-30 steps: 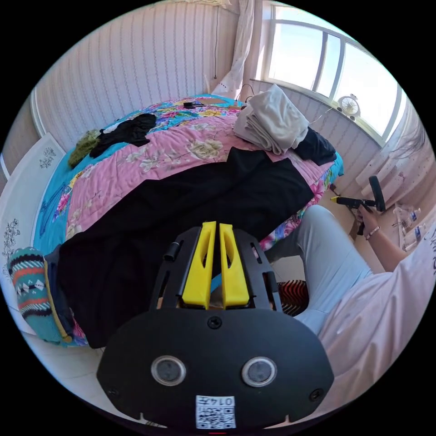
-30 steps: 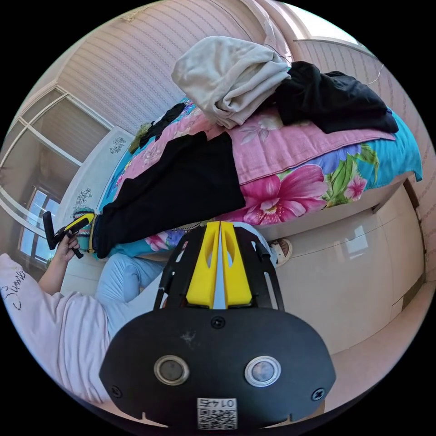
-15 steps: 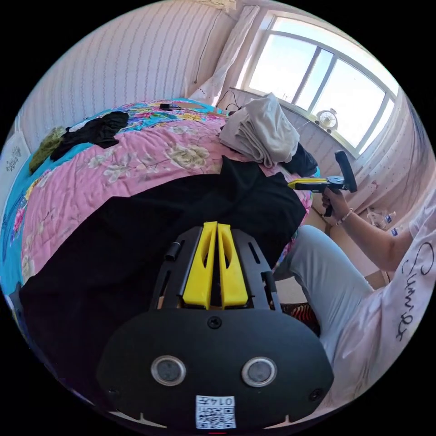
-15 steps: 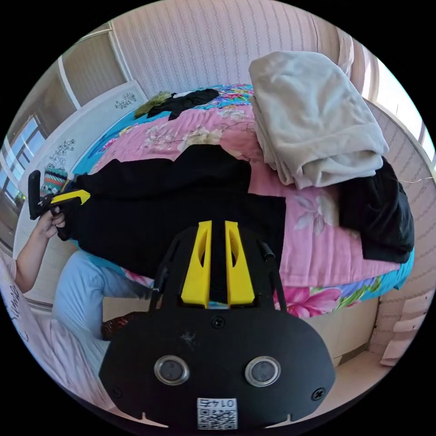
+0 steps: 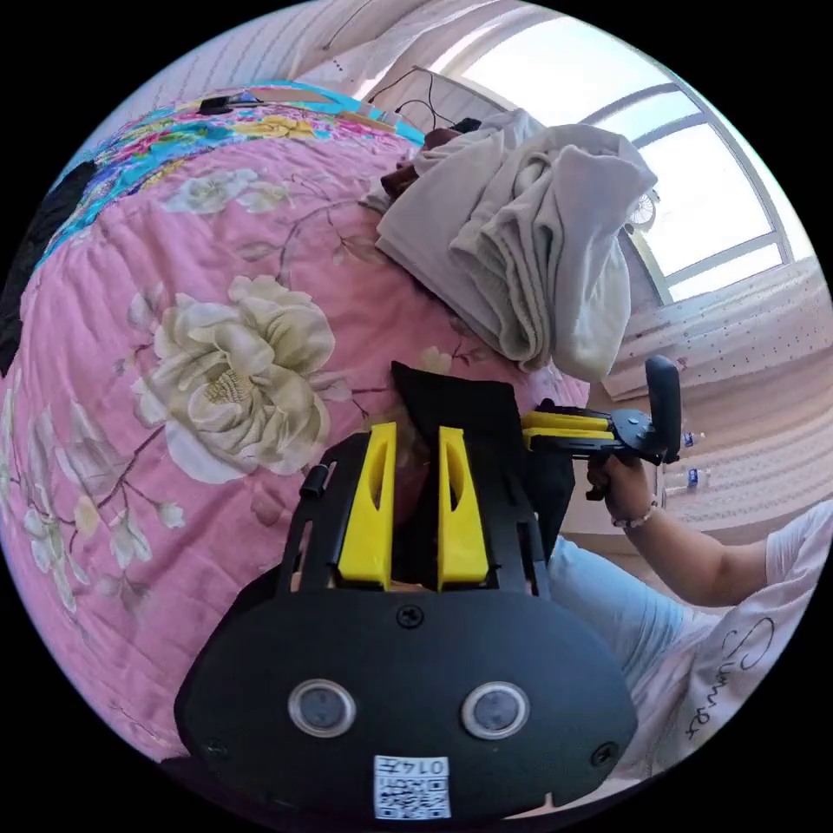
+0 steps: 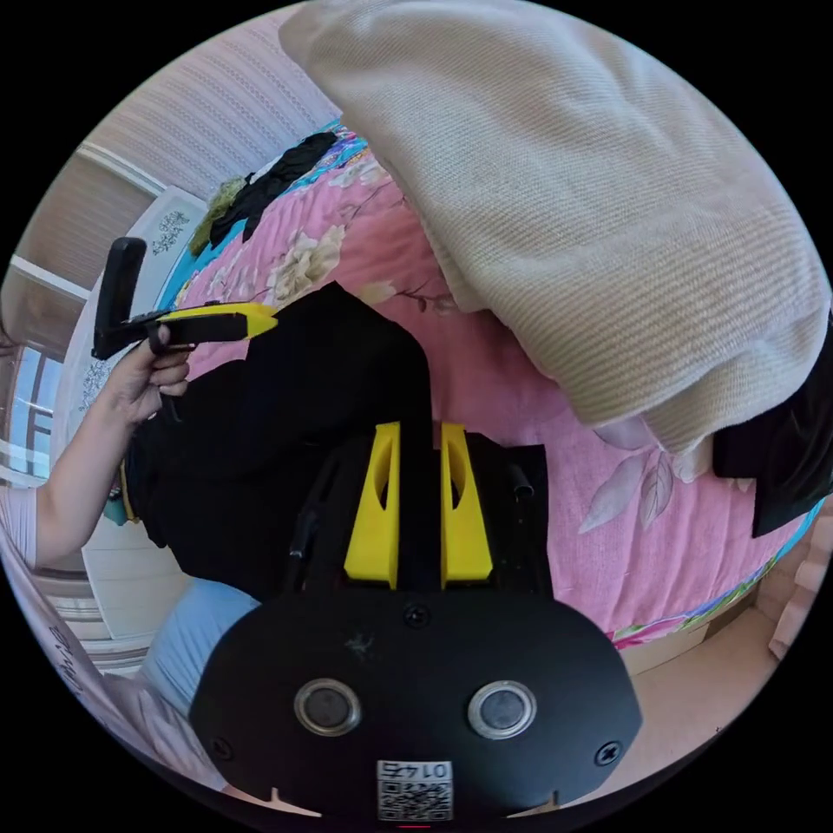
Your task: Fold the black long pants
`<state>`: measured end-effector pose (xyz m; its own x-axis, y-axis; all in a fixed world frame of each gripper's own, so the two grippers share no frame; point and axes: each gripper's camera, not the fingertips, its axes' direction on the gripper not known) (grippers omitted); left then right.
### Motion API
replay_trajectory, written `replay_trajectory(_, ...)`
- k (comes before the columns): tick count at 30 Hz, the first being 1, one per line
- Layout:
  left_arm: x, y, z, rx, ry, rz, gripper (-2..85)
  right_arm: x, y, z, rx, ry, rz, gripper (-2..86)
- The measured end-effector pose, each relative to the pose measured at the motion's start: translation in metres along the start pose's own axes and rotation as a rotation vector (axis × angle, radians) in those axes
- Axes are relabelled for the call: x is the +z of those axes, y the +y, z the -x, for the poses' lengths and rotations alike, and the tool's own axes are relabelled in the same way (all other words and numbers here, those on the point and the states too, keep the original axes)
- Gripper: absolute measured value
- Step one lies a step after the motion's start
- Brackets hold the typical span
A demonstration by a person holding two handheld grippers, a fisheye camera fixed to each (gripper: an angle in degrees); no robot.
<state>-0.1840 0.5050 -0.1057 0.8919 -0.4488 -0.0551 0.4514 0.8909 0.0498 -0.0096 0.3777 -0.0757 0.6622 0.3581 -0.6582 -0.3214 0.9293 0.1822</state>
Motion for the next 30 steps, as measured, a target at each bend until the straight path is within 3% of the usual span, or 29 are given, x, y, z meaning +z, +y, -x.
replay_trajectory(3,0.023,-0.018,0.014,-0.008,0.147,0.064,-0.1,0.013,-0.015,0.000,0.008,-0.072,0.035,1.2)
replay_trajectory(7,-0.007,-0.048,0.004,0.075,-0.059,-0.007,-0.9,0.007,-0.024,-0.002,0.036,-0.161,-0.021,0.3)
replay_trajectory(11,-0.012,-0.088,-0.008,0.206,-0.105,-0.016,-0.9,0.009,-0.039,0.000,0.058,-0.261,-0.092,-0.1)
replay_trajectory(16,0.070,-0.101,0.017,0.267,-0.231,0.236,0.5,0.064,-0.076,0.012,0.085,-0.178,-0.009,-0.4)
replay_trajectory(20,0.045,-0.074,0.032,0.222,-0.196,0.125,4.1,0.121,-0.105,0.043,0.039,-0.009,0.094,-0.7)
replay_trajectory(26,-0.096,0.077,0.055,0.098,-0.256,-0.217,4.9,0.151,-0.126,0.089,0.033,0.073,0.103,-0.4)
replay_trajectory(30,-0.145,0.284,0.087,-0.246,-0.323,-0.288,4.6,0.159,-0.127,0.147,-0.029,0.187,0.164,-0.1)
